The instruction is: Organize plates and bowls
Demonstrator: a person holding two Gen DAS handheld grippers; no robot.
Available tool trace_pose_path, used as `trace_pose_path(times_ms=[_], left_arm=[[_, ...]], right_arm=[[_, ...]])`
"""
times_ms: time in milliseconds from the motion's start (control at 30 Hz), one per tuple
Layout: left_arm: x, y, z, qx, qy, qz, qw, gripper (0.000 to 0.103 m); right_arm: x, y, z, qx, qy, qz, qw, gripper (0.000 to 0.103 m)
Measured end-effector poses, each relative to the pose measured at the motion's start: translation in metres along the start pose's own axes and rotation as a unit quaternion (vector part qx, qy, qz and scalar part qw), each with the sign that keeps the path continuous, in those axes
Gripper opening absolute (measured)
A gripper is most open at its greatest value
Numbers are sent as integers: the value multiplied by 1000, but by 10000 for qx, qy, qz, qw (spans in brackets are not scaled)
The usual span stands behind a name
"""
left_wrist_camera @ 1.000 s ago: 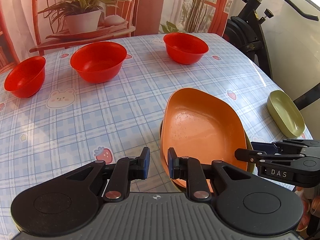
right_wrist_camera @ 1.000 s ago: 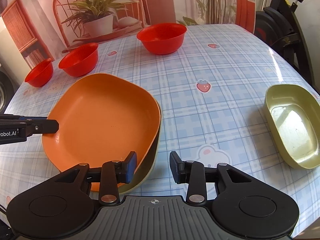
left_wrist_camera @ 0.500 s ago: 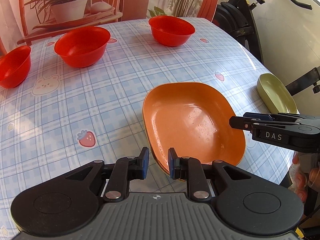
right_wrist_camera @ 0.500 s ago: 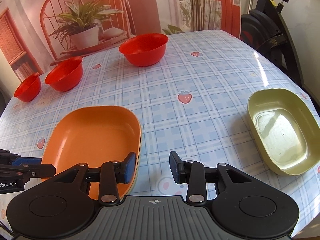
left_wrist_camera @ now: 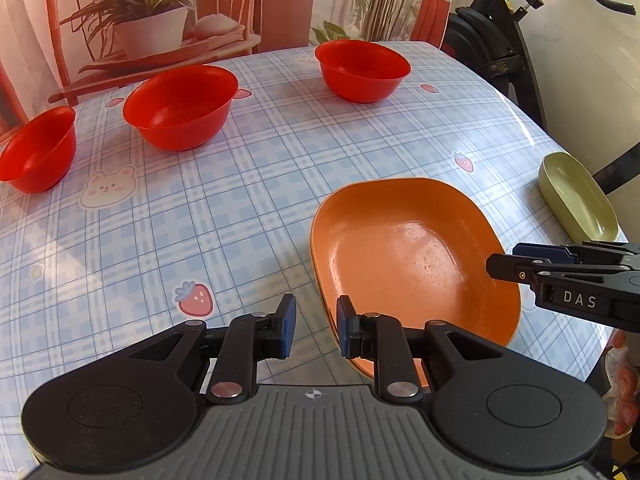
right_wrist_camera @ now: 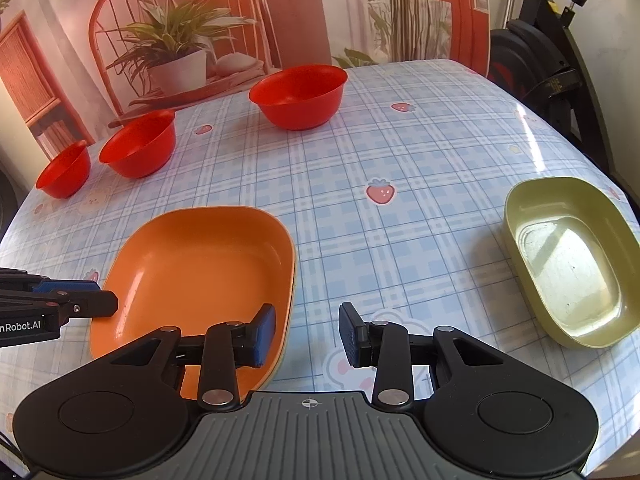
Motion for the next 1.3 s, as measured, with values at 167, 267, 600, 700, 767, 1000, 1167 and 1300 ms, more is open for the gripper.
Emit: trace_pose_path(times_ms=[167,267,600,700,767,1000,1167,1300], left_arm=[[4,-12,11,-215,22,57,9998,23],[7,-25,22,-449,195,266,9984,23],[-39,-67,46,-1059,412,130,9934,23],[-66,-76,46,-1091,632,-50,9920,23],[-87,-81,43,-1140,659,-240,9910,23],[-146,-77,13,-998,744,-689,9898,23],[-187,-75,-11,-849,943,-961,9873,23],[-219,-76,-29,-764,1184,-1081,9841,23]], right_arm=[[-5,-7,12,-276,-170,-183,9993,33],[-11,-19,23,-559,-141,-147,9982,33],[-53,-53,64,-1355,267,101,9904,33],[-76,-56,75,-1496,450,-4,9877,33],[-93,-55,79,-1544,585,-113,9862,33],[-153,-40,82,-1575,1069,-551,9802,33],[-190,-21,74,-1481,1403,-812,9756,33],[-212,-9,65,-1358,1545,-967,9738,33]])
Point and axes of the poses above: each gripper's, at about its wrist camera, not at the fingertips, and z roughly against the way its jaws point, x to its left, y to its underside, the point moved 5 cm from there along -z, roughly the way its jaws point, and after that the axes turned 4 degrees about z, right-handed, at the moved point
